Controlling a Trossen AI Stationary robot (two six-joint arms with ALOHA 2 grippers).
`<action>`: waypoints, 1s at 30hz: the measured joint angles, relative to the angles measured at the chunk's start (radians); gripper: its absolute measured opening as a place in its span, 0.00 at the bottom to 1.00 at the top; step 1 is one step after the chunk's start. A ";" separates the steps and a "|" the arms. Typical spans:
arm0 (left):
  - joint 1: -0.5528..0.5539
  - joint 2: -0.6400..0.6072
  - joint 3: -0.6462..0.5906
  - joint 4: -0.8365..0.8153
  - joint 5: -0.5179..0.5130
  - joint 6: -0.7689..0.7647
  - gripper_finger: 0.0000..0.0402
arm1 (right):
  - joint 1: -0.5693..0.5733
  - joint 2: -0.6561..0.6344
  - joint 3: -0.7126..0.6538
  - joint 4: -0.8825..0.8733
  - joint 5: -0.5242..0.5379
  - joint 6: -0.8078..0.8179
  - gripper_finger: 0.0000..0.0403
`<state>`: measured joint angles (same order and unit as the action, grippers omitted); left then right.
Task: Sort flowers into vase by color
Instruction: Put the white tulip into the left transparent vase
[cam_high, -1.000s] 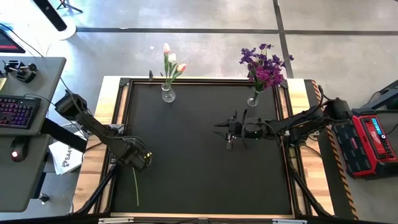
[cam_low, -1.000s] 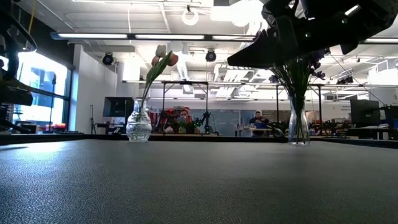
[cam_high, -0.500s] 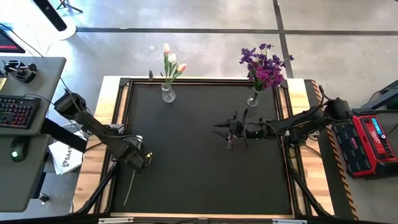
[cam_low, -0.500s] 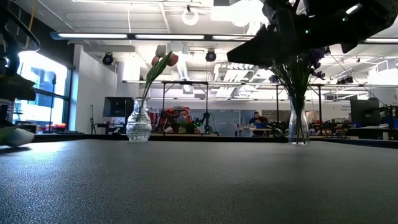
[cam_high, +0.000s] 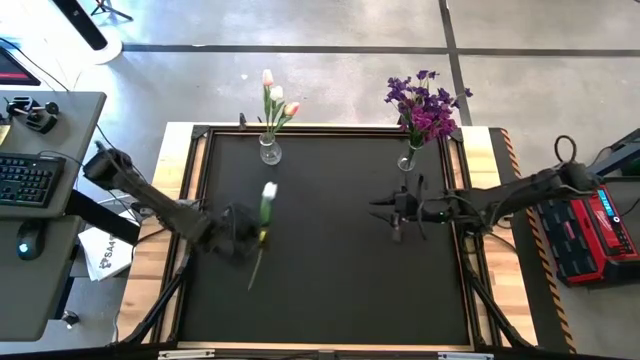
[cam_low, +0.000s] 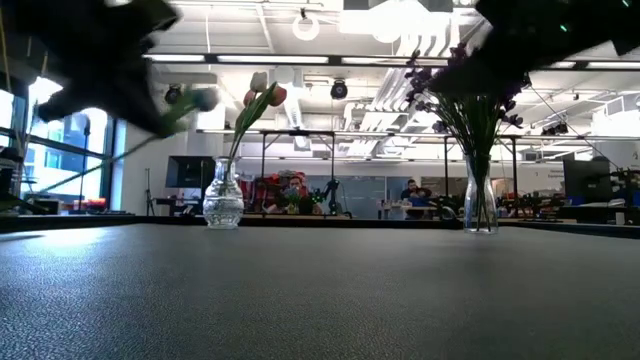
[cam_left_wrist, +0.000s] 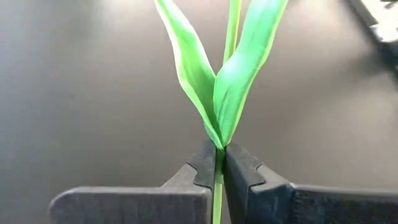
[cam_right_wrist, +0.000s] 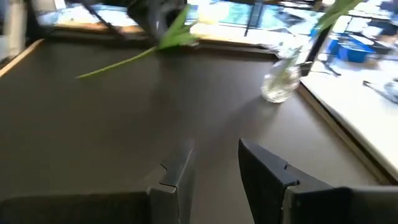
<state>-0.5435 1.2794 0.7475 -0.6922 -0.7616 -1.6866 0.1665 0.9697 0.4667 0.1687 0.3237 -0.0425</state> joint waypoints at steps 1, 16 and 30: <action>0.042 -0.013 0.000 0.057 -0.004 0.109 0.00 | 0.000 -0.021 -0.033 0.015 -0.027 -0.008 0.27; 0.814 -0.092 0.001 1.166 0.633 1.631 0.00 | -0.090 -0.087 -0.232 0.276 0.062 0.044 0.27; 0.908 -0.460 0.008 0.868 0.348 1.812 0.00 | -0.349 -0.087 -0.232 0.527 0.054 -0.189 0.27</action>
<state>0.3649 0.8193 0.7559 0.1754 -0.4141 0.1251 -0.1826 0.8829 0.2344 0.6956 0.3774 -0.2316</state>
